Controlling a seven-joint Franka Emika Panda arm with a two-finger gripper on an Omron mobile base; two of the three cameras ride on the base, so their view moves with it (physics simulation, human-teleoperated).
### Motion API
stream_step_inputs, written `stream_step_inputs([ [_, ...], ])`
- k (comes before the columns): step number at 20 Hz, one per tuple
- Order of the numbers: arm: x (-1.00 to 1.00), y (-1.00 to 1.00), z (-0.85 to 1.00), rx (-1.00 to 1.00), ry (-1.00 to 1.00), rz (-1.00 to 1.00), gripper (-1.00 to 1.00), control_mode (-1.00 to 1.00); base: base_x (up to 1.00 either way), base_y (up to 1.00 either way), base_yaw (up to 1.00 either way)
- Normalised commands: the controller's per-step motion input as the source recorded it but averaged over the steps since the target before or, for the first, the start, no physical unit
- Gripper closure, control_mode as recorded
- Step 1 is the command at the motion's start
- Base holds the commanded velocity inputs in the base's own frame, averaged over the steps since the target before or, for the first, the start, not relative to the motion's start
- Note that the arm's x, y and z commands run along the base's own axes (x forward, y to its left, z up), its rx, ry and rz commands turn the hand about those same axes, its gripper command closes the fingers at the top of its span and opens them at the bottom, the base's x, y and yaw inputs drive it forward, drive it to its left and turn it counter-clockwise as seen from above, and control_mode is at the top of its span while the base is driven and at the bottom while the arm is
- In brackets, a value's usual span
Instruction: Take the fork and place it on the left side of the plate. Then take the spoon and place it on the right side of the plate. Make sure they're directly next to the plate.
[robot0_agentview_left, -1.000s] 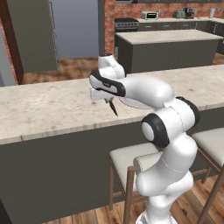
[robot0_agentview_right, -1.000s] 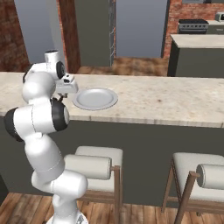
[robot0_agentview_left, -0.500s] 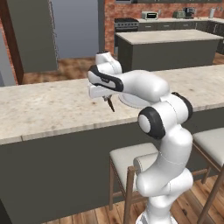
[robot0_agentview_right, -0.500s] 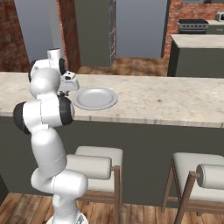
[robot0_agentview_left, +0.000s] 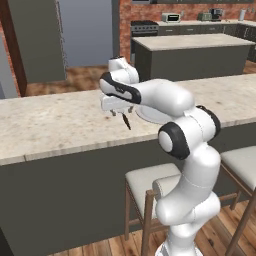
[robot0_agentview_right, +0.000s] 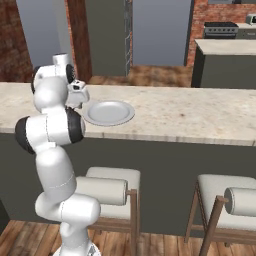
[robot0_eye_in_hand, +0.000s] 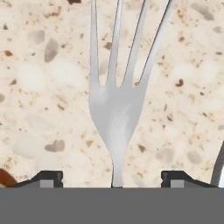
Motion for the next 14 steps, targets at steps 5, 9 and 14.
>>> stream_step_inputs([
  [5,-0.32,0.0,0.57,0.0,0.0,0.0,-1.0,-1.0,0.0,0.0,0.0],
  [9,-0.34,0.0,0.59,0.0,-0.02,0.0,-1.0,-1.0,0.0,0.0,0.0],
  [14,-0.44,-0.09,0.33,0.0,-0.11,0.0,-1.0,-1.0,0.0,0.0,0.0],
])
